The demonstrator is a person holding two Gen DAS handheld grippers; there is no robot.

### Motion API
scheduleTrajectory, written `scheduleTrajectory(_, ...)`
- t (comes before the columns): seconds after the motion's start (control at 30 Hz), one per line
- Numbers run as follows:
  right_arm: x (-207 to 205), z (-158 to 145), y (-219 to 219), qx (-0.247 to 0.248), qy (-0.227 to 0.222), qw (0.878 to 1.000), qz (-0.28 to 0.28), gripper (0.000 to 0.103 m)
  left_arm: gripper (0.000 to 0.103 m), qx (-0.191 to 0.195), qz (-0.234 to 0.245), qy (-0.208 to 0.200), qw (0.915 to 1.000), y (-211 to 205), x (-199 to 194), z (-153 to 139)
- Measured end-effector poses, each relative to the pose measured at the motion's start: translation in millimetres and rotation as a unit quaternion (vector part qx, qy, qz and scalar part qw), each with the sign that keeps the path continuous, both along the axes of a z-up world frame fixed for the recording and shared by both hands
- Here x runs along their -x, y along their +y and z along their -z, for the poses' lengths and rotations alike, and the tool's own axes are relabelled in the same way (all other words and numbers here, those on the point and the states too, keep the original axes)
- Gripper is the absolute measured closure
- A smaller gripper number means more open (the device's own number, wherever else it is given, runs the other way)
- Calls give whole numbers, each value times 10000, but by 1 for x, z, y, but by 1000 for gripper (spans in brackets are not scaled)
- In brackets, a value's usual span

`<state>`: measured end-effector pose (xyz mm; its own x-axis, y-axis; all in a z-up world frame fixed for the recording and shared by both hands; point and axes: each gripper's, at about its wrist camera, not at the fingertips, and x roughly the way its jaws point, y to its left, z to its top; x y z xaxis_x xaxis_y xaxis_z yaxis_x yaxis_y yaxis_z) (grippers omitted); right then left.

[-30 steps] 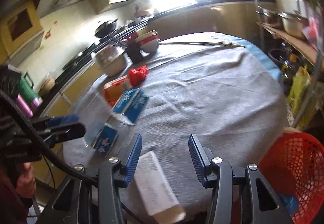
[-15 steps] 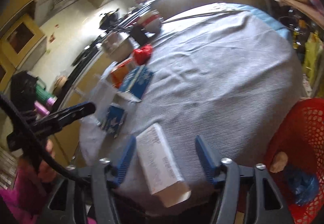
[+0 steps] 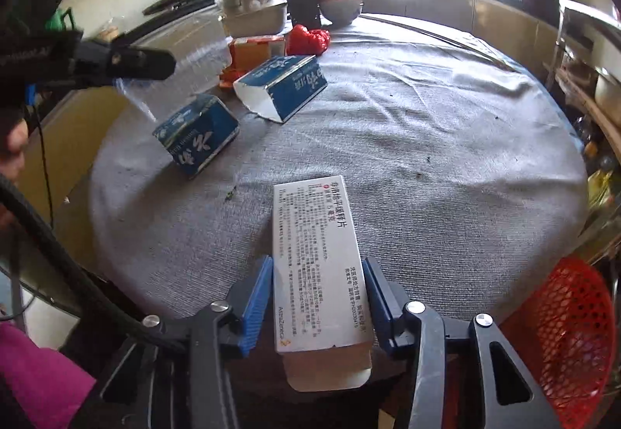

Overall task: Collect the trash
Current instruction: 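Carry the clear tray with the left tool while the right tool carries the medicine box toward the basket, then open both tools over the red basket to drop the tray and box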

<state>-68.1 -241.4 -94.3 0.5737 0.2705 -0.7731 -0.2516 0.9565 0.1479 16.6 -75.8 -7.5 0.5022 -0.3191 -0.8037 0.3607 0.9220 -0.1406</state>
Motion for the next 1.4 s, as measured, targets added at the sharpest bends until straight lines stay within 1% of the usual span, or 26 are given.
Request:
scheduleTrajectory(0.13,-1,-6,-26,-427,-83,9984,369,55,47,7,153,45,9999,-12,2,0)
scheduleTrajectory(0.2,-3,-12,-44,-674,-111,9959,599,55,47,-35,309,56,9995,-23,4,0)
scheduleTrajectory(0.3,2,-18,-72,-863,-203,9915,949,55,47,-139,634,58,9979,-51,7,1)
scheduleTrajectory(0.4,14,-23,-102,-994,-256,9865,1277,55,47,-265,1078,58,9938,-85,12,2)
scheduleTrajectory(0.5,29,-22,-137,-1214,-245,9782,1664,55,47,-415,1567,51,9868,-122,20,6)
scheduleTrajectory(0.6,47,-18,-173,-1399,-218,9671,2112,55,47,-499,2123,131,9758,-166,30,15)
scheduleTrajectory(0.73,77,-15,-217,-1652,-273,9481,2705,55,47,-546,2709,247,9607,-215,46,24)
scheduleTrajectory(0.8,90,-14,-237,-1757,-321,9382,2966,55,47,-563,2921,274,9543,-234,55,27)
scheduleTrajectory(0.9,106,-13,-259,-1807,-374,9296,3190,55,47,-502,3181,406,9458,-257,64,32)
scheduleTrajectory(1.0,112,-10,-272,-1938,-364,9215,3345,54,46,-378,3386,613,9382,-275,69,36)
scheduleTrajectory(1.03,113,-8,-277,-2056,-325,9169,3406,53,44,-322,3447,709,9355,-281,70,38)
scheduleTrajectory(1.07,113,-5,-281,-2164,-271,9113,3491,49,44,-304,3487,783,9335,-285,71,41)
scheduleTrajectory(1.1,115,-2,-285,-2282,-214,9040,3609,40,43,-306,3523,851,9315,-289,72,43)
scheduleTrajectory(1.13,115,2,-289,-2402,-143,8968,3714,36,40,-345,3540,910,9302,-293,72,46)
scheduleTrajectory(1.23,122,12,-303,-2792,-74,8771,3907,35,40,-398,3495,855,9322,-291,76,46)
scheduleTrajectory(1.27,124,12,-305,-2813,-90,8745,3949,35,40,-403,3460,795,9340,-287,76,44)
scheduleTrajectory(1.4,122,5,-298,-2670,-164,8833,3849,35,40,-344,3253,601,9431,-261,72,33)
